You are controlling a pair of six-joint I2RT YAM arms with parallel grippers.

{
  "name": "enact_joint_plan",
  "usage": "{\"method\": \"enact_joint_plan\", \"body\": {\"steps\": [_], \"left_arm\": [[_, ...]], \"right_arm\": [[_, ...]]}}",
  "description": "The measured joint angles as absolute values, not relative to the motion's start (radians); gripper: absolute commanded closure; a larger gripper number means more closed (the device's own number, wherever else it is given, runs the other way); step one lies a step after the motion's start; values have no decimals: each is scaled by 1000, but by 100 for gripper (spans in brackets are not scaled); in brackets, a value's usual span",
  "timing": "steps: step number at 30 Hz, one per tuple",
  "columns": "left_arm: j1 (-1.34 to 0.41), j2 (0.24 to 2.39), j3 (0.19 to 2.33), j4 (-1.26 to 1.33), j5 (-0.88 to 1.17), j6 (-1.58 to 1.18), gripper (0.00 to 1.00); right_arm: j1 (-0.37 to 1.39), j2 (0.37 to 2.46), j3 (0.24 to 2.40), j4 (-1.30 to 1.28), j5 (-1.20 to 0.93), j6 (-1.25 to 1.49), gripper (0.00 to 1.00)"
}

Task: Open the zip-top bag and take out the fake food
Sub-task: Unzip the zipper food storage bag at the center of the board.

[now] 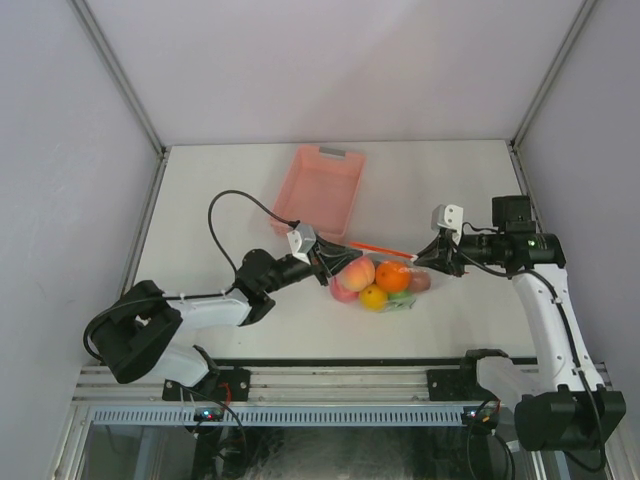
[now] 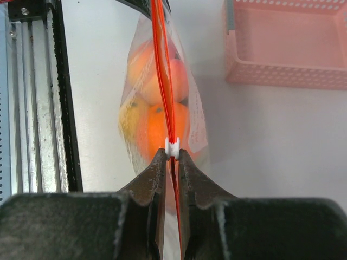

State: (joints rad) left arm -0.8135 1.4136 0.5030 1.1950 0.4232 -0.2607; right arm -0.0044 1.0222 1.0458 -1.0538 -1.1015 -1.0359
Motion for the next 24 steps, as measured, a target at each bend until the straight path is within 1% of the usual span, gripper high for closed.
{"method": "enact_joint_plan", "body": {"steps": [24], "left_arm": [[-785, 1413, 480, 1196, 433, -279, 100]], "right_arm": [[-154, 997, 1035, -1165, -1048, -1116, 93]]}}
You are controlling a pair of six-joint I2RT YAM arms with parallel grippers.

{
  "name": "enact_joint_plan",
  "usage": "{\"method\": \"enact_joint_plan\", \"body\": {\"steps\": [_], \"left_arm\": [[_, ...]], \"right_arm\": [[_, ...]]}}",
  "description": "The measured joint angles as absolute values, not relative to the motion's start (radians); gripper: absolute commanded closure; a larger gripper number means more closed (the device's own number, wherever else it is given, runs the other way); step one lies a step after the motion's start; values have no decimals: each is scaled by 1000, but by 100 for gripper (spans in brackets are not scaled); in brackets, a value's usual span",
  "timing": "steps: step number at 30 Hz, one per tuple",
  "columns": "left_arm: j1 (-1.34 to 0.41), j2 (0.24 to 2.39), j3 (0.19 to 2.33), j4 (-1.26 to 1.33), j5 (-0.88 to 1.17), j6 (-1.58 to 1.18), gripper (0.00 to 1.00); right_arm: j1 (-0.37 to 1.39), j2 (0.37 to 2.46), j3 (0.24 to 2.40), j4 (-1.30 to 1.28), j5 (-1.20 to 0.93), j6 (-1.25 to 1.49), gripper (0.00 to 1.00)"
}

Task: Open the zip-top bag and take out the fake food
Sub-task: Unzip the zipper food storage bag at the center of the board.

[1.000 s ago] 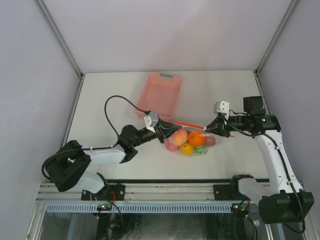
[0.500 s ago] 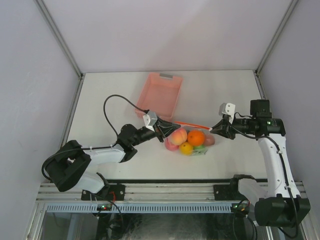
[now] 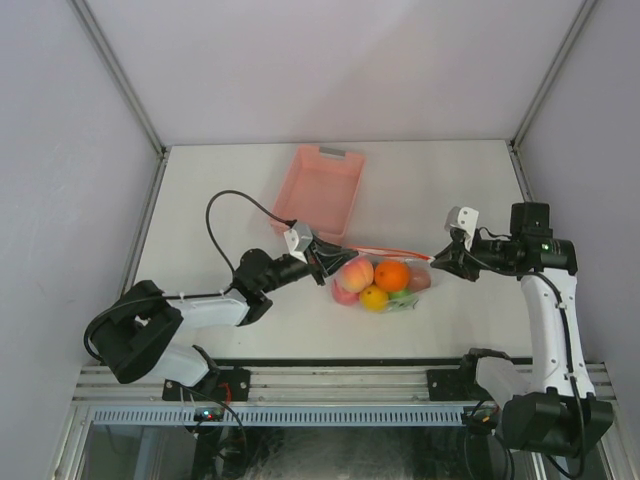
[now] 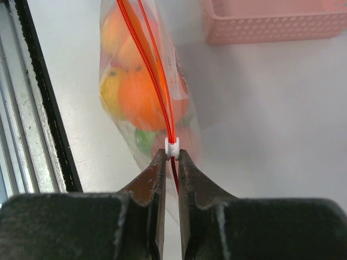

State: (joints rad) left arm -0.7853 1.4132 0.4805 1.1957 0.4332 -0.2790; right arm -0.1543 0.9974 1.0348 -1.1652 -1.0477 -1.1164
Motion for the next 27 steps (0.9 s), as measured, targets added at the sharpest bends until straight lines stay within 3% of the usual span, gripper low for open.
{"method": "enact_joint_plan", "body": {"steps": [27], "left_arm": [[-770, 1406, 479, 1194, 449, -297, 100]], "right_arm": [[-342, 988, 1034, -1292, -996, -1227, 90]]}}
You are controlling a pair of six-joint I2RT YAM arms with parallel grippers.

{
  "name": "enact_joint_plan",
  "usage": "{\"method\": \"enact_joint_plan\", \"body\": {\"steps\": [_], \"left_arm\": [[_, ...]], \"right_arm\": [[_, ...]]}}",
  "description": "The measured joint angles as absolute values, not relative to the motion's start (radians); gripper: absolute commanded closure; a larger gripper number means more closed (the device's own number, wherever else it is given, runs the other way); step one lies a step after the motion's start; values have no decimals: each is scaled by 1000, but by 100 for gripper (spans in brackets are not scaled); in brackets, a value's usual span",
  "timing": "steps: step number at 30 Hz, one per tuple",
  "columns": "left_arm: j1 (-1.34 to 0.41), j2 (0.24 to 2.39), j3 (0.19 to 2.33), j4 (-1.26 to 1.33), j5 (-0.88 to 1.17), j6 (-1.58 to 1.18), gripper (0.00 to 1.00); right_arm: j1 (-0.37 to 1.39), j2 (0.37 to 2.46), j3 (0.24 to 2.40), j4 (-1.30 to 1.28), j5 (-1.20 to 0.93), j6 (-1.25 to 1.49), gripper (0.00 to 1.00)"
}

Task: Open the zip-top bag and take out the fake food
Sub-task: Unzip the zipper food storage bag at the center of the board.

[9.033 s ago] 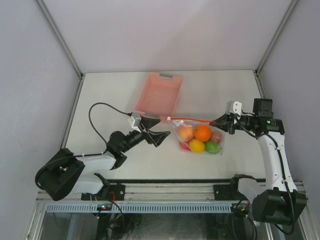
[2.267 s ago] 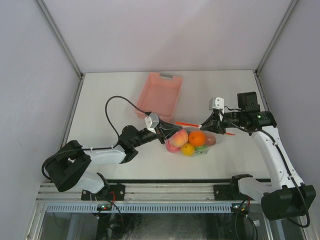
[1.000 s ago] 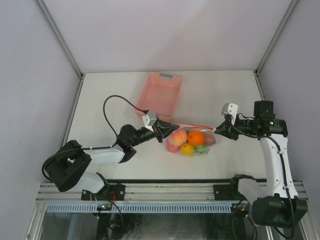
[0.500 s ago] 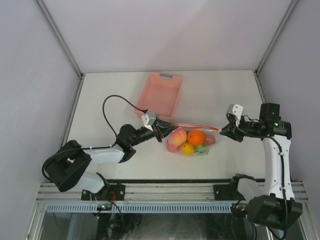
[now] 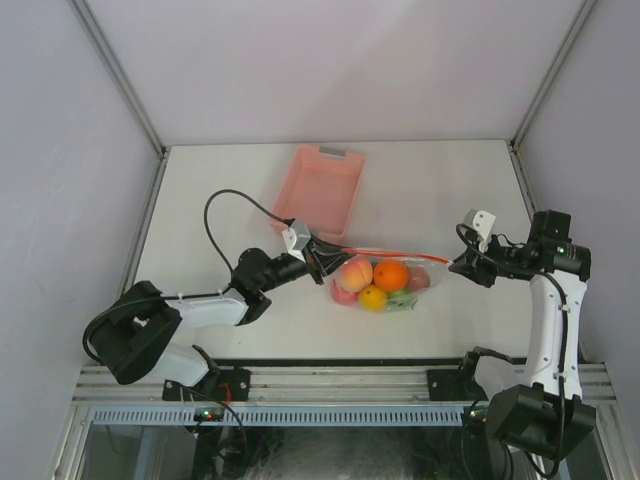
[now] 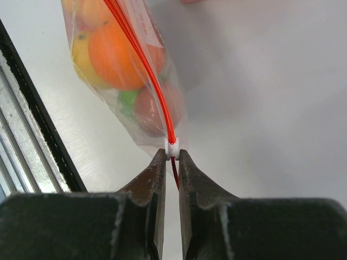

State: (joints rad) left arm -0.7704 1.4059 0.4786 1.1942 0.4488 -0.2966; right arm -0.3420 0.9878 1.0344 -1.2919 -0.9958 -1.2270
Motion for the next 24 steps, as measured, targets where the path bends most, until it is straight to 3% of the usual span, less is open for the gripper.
{"method": "enact_joint_plan", "body": {"steps": [18, 24], "left_arm": [[-765, 1393, 479, 1167, 452, -305, 100], [-764, 1393, 479, 1164, 453, -305, 100]], "right_arm": [[-392, 1008, 1034, -1314, -950, -1255, 88], [-399, 1016, 1034, -1314, -937, -1256, 78]]}}
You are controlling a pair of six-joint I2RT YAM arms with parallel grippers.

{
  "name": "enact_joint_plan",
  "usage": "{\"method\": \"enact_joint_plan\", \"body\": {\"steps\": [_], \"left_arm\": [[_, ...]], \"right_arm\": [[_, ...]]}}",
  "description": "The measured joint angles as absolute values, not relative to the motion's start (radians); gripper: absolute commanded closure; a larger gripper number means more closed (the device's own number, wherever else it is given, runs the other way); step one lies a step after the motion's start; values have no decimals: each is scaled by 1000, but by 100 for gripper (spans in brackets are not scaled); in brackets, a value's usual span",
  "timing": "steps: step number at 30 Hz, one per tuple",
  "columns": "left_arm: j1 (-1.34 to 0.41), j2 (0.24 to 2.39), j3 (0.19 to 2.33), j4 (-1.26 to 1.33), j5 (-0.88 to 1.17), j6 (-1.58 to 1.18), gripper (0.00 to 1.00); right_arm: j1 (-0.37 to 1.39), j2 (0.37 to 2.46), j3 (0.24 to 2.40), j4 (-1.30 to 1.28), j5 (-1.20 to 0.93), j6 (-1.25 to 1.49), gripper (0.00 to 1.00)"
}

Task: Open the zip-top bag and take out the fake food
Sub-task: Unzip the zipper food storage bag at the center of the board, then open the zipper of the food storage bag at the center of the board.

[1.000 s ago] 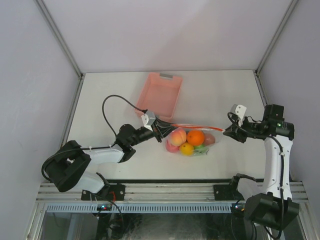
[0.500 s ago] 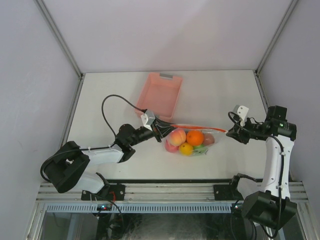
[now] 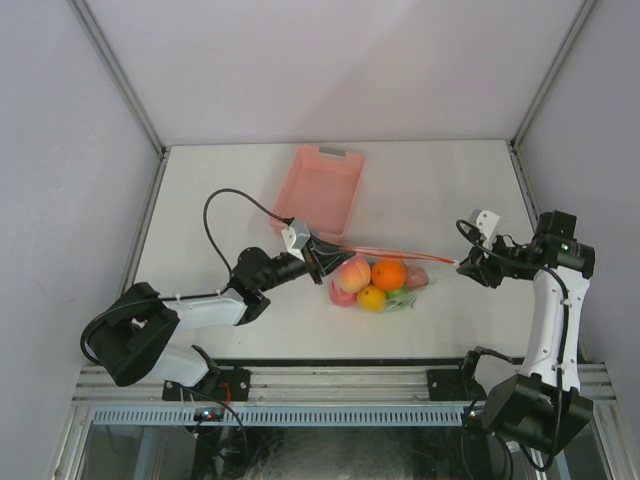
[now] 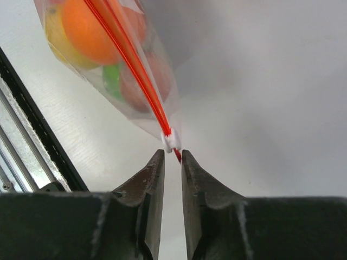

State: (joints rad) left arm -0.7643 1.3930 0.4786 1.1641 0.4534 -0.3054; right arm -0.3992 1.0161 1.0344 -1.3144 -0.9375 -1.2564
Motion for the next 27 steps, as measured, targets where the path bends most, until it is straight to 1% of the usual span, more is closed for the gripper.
{"method": "enact_joint_plan", "body": {"steps": [6, 7, 10, 13, 18, 19, 24, 27], "left_arm": [[-760, 1393, 479, 1164, 467, -315, 100], [-760, 1393, 479, 1164, 474, -316, 100], [-760, 1393, 479, 1161, 484, -323, 100], [-760, 1393, 479, 1158, 502, -332, 100], [-761, 1393, 479, 1157, 513, -348, 100], [-761, 1393, 479, 1156, 513, -350, 100], [-765, 1393, 479, 1156, 513, -362, 100], [-767, 1392, 479, 1156, 515, -367, 100]], "right_arm": [[-405, 1015, 1037, -1338, -943, -1279, 39], [-402, 1014, 1041, -1351, -952, -1288, 35], [-371, 1013, 1084, -1388, -994, -1306, 26], [-294, 1005, 1138, -1379, -1061, -1282, 25], [-64, 982, 1160, -1185, -1130, -1047, 27], [-15, 984, 1160, -1132, -1129, -991, 28], [172, 1033, 1161, -939, -1083, -793, 39], [216, 1082, 1160, -883, -1048, -730, 41]]}}
